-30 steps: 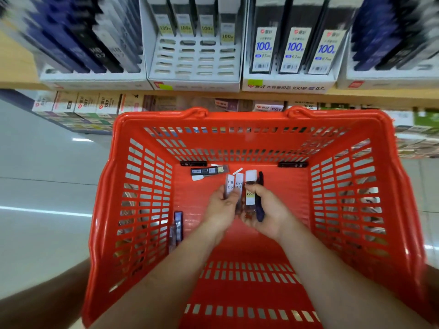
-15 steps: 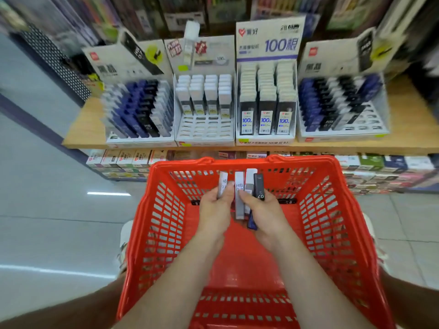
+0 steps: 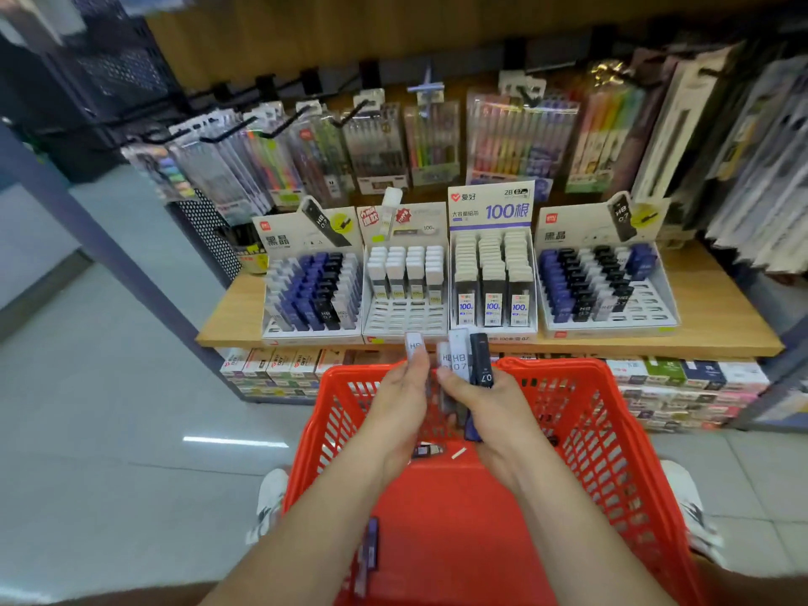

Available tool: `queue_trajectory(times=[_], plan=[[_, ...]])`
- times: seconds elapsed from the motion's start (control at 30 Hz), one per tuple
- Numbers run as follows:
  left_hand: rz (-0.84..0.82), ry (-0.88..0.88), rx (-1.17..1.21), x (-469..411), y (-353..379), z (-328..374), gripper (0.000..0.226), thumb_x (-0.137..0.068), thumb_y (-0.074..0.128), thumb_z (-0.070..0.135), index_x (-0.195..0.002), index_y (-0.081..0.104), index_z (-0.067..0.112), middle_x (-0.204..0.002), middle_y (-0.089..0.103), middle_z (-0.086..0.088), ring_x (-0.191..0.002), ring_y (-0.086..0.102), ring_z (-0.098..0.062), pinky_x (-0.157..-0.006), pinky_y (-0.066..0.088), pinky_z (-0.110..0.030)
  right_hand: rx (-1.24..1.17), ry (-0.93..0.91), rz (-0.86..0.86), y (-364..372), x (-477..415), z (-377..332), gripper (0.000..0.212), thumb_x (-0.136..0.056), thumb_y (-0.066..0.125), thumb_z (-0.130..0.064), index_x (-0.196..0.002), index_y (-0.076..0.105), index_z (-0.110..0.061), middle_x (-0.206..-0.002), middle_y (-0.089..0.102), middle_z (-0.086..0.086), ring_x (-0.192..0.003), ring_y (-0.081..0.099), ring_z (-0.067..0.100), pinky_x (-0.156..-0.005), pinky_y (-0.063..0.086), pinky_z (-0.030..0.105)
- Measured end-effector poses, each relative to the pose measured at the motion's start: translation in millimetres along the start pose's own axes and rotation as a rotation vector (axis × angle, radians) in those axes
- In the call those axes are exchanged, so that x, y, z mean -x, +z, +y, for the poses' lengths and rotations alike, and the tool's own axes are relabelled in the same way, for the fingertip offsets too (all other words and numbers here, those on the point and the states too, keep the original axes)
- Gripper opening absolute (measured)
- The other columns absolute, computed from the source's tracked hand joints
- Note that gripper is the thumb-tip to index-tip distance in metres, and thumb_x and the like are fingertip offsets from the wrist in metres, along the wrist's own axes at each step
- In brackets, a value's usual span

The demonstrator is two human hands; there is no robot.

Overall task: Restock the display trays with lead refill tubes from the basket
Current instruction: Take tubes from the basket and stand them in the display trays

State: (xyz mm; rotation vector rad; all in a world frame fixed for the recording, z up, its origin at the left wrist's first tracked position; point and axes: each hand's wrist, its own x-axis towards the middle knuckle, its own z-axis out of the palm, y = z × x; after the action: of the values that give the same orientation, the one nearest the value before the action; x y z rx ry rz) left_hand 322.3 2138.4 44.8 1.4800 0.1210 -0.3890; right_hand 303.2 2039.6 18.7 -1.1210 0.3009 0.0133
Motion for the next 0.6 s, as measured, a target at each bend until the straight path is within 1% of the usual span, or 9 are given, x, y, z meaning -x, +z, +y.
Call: queue_trajectory(times=[0.1,0.13,0.2,0.27,0.37,0.43,0.5,0.53,0.6], plan=[[-0.125,0.023,-0.14,3.0,-16.8,20.9,0.034,-0.102,0.039,0.029,-0.082,0.062,0.015,-0.061,0.05,-0.001,-0.044,0.043,-0.007,-0.043,0.035,-0.02,0.024,-0.04,0.023,2.7,-2.3,-17.6,0.004,-0.092,0.065,-0.009,-0.089,0.066,-0.009,-0.061,0.061,0.003,-0.055,0.054,0.015,-0.046,0.038,0.025],[-0.148,0.027,-0.218,4.1,-23.0,28.3,0.03,-0.102,0.04,0.029,-0.087,0.061,0.014,-0.059,0.044,0.003,-0.043,0.037,-0.005,-0.041,0.03,-0.019,0.047,-0.061,0.021,4.2,-3.4,-23.8,0.004,-0.092,0.066,-0.013,-0.089,0.066,-0.01,-0.06,0.059,0.002,-0.057,0.053,0.017,-0.048,0.036,0.026],[-0.173,0.054,-0.378,7.9,-32.5,43.3,0.028,-0.102,0.039,0.028,-0.104,0.055,0.004,-0.052,0.036,0.011,-0.041,0.029,-0.002,-0.04,0.025,-0.016,0.074,-0.102,0.006,11.3,-5.5,-35.0,0.008,-0.09,0.069,-0.018,-0.084,0.066,-0.015,-0.059,0.059,-0.002,-0.057,0.051,0.016,-0.05,0.036,0.027],[-0.185,0.083,-0.511,11.9,-38.4,56.3,0.029,-0.102,0.04,0.025,-0.109,0.053,0.0,-0.05,0.034,0.014,-0.042,0.029,-0.002,-0.041,0.025,-0.015,0.073,-0.119,-0.016,22.0,-6.5,-44.5,0.009,-0.086,0.075,-0.017,-0.081,0.067,-0.016,-0.063,0.063,-0.001,-0.055,0.052,0.013,-0.051,0.04,0.026],[-0.283,0.046,-0.641,18.4,-43.3,73.9,0.02,-0.103,0.039,0.023,-0.091,0.053,0.013,-0.054,0.036,0.012,-0.044,0.03,-0.002,-0.044,0.025,-0.017,0.067,-0.139,-0.081,34.1,-8.2,-55.1,0.012,-0.083,0.075,-0.004,-0.083,0.065,-0.011,-0.061,0.065,-0.002,-0.049,0.056,0.007,-0.046,0.042,0.018],[-0.34,-0.008,-0.69,20.8,-48.0,85.4,0.02,-0.103,0.039,0.025,-0.086,0.05,0.019,-0.053,0.039,0.014,-0.041,0.033,0.002,-0.044,0.028,-0.014,0.109,-0.139,-0.128,38.8,-12.1,-59.1,0.014,-0.082,0.074,0.0,-0.084,0.065,-0.01,-0.06,0.065,-0.002,-0.051,0.057,0.009,-0.047,0.044,0.018],[-0.362,-0.049,-0.696,20.5,-56.4,95.2,0.017,-0.102,0.042,0.027,-0.094,0.055,0.02,-0.051,0.049,0.015,-0.044,0.041,0.003,-0.046,0.033,-0.013,0.138,-0.151,-0.136,43.8,-17.2,-59.5,0.016,-0.082,0.074,0.001,-0.083,0.065,-0.012,-0.061,0.066,-0.002,-0.051,0.058,0.009,-0.049,0.045,0.02],[-0.353,-0.057,-0.656,18.0,-61.7,98.1,0.014,-0.101,0.046,0.027,-0.103,0.058,0.02,-0.056,0.057,0.011,-0.05,0.048,0.001,-0.05,0.036,-0.014,0.155,-0.162,-0.123,46.2,-20.7,-58.0,0.017,-0.081,0.075,0.0,-0.082,0.066,-0.013,-0.061,0.066,-0.002,-0.052,0.058,0.009,-0.051,0.046,0.022],[-0.276,-0.031,-0.565,7.8,-72.7,101.5,0.02,-0.096,0.057,0.021,-0.116,0.057,0.024,-0.073,0.068,-0.007,-0.064,0.059,-0.012,-0.059,0.045,-0.023,0.182,-0.166,-0.083,50.5,-28.2,-52.5,0.015,-0.081,0.077,-0.006,-0.08,0.065,-0.015,-0.06,0.063,-0.003,-0.053,0.057,0.01,-0.054,0.045,0.025]])
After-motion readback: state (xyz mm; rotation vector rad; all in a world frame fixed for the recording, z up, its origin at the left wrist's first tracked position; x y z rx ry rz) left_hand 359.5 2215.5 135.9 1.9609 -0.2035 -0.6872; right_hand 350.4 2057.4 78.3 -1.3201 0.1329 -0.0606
